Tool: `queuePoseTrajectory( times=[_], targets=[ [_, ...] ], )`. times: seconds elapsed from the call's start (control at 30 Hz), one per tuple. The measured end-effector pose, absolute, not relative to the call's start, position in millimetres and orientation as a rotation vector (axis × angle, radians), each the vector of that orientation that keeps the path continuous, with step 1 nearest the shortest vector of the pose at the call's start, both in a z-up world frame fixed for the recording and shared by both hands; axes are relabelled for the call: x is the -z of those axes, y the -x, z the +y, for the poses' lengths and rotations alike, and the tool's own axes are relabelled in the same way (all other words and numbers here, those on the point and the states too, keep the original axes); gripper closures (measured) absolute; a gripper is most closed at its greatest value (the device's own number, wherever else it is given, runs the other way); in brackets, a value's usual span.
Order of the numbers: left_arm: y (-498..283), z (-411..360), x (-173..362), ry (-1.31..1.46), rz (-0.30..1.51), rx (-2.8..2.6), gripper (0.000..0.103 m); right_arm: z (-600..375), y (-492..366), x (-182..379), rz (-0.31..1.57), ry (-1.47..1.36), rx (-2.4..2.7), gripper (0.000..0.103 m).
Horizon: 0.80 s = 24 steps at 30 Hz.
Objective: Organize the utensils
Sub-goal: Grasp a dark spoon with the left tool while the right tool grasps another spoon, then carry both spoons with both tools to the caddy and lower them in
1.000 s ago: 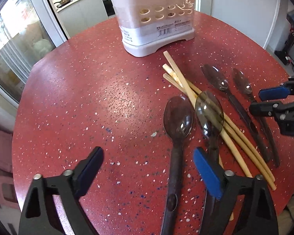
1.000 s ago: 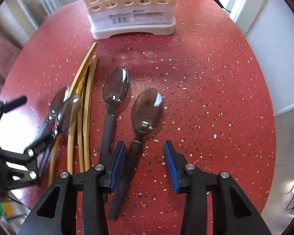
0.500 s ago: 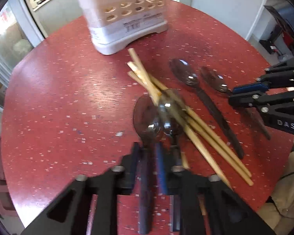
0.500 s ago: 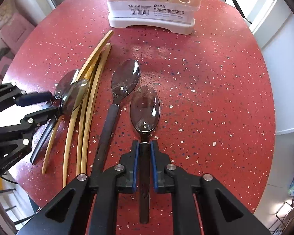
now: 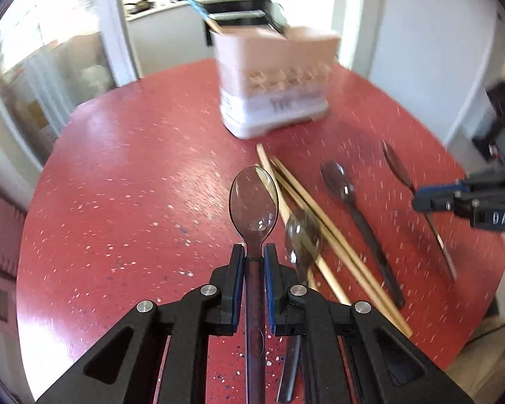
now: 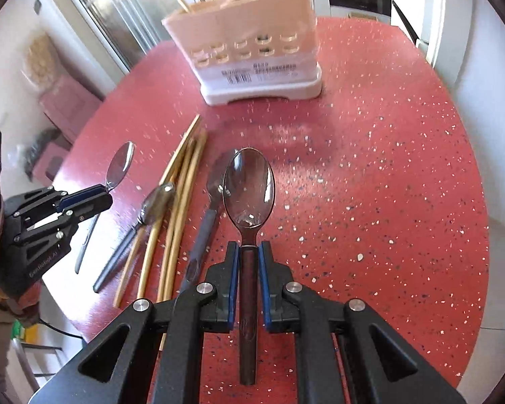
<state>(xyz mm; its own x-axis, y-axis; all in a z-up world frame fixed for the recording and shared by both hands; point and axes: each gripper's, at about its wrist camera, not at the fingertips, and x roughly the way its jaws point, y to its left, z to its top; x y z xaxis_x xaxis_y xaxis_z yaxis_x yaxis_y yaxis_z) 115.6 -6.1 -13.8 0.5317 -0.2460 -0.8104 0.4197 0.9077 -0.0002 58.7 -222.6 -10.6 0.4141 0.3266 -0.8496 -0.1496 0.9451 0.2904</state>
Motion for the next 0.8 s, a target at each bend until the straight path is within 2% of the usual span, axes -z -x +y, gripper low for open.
queuePoseTrajectory(
  times=[0.53,0.8],
  targets=[
    [-117,-6,-55,0.017,0.672,0.293,0.062,-245,-60,-47,0.894,-0.304,-0.363,0.091],
    [-156,-14,-77,0.120,0.589,0.270,0.062,-256,-96,-75,0.797,-0.310,-0.352,0.091]
  ],
)
